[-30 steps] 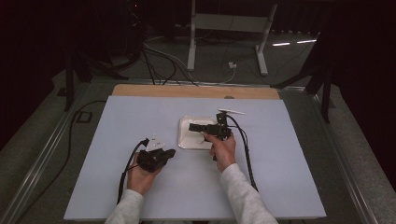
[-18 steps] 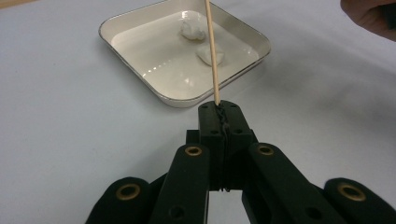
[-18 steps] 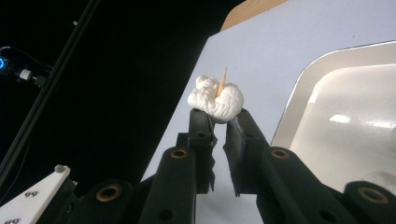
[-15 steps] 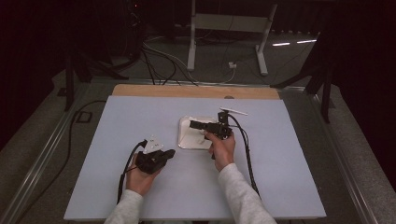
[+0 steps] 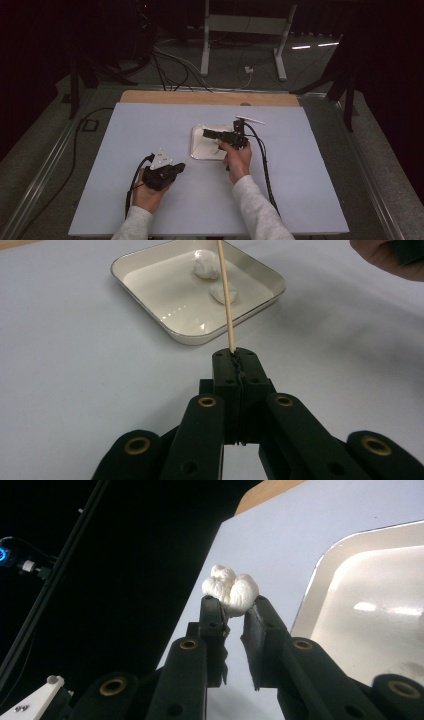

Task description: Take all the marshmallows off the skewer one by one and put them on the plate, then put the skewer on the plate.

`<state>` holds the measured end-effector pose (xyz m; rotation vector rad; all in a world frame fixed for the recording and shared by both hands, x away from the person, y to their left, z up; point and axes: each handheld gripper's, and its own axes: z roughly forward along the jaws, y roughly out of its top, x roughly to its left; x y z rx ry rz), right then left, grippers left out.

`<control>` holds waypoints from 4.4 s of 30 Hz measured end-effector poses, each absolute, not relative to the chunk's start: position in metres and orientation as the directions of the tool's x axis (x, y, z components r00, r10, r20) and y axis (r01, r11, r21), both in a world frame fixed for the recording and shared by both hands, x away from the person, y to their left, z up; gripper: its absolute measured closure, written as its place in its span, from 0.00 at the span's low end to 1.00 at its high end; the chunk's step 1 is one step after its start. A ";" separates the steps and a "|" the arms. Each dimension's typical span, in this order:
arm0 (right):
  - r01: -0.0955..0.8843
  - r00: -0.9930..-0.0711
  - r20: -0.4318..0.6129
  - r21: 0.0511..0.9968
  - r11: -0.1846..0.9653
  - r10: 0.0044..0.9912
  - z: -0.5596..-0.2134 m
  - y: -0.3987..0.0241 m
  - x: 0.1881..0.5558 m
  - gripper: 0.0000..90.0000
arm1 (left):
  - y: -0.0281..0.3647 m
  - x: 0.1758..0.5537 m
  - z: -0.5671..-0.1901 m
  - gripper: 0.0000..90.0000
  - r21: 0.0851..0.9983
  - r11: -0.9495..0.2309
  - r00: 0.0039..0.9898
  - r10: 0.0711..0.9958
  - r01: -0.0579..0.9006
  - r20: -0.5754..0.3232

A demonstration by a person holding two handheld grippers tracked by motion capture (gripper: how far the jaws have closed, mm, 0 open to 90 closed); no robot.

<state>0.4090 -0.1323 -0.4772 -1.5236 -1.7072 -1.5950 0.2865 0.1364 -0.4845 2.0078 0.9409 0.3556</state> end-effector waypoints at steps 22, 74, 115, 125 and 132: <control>0.862 -0.278 0.805 0.449 -0.233 0.524 -0.475 -0.172 0.421 0.90 | 0.156 0.271 -0.492 1.00 0.771 -0.334 0.649 0.749 0.542 -0.132; 0.731 -0.507 0.486 0.680 0.056 0.712 -0.468 -0.187 0.379 0.33 | 0.077 0.379 -0.514 1.00 0.680 -0.081 0.370 0.882 0.729 -0.291; 0.553 -0.584 0.243 0.817 0.161 0.774 -0.475 -0.281 0.294 0.04 | 0.173 0.308 -0.454 0.01 0.883 -0.064 0.568 0.787 0.465 -0.243; 0.521 -0.583 0.234 0.843 0.137 0.778 -0.476 -0.301 0.273 0.03 | 0.209 0.269 -0.461 0.01 0.926 -0.088 0.573 0.806 0.367 -0.150; 0.480 -0.574 0.209 0.869 0.119 0.792 -0.476 -0.310 0.265 0.02 | 0.223 0.259 -0.468 0.01 0.931 -0.070 0.557 0.816 0.359 -0.154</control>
